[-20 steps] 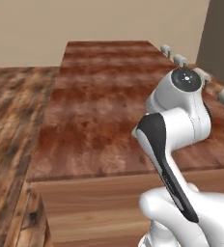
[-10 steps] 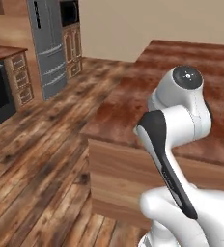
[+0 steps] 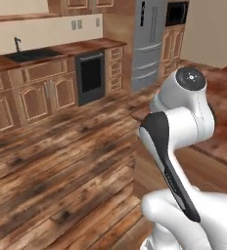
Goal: Pick the milk, boxed drink, can from the counter and place them in the open cabinet.
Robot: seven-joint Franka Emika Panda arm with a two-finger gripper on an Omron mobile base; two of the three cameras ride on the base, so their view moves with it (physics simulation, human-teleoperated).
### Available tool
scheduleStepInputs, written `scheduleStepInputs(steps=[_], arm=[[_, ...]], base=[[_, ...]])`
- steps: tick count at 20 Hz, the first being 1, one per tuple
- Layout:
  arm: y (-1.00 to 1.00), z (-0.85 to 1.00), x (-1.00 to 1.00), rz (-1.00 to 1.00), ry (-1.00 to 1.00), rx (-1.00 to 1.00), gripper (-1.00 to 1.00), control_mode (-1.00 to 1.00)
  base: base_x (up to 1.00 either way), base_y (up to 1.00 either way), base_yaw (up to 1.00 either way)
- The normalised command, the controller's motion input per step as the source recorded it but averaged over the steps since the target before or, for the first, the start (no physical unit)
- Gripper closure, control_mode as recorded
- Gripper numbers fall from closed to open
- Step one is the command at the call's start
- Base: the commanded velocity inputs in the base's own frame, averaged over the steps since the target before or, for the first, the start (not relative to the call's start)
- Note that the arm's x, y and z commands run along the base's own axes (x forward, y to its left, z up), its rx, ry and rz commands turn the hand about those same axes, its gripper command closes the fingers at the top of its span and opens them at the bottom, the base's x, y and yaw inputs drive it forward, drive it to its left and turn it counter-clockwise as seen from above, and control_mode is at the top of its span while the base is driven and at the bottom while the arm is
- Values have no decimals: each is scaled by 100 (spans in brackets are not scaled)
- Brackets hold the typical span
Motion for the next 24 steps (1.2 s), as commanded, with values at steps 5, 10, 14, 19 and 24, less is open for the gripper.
scheduleStepInputs(steps=[5,10,14,19,24], arm=[[0,0,0,0,0,0,100,100],[0,0,0,0,0,0,100,100],[0,0,0,0,0,0,100,100],[0,0,0,0,0,0,100,100],[0,0,0,0,0,0,100,100]], base=[[-51,-49,74],[-60,-58,68],[-47,-86,57],[-47,-66,27],[-4,-28,21]])
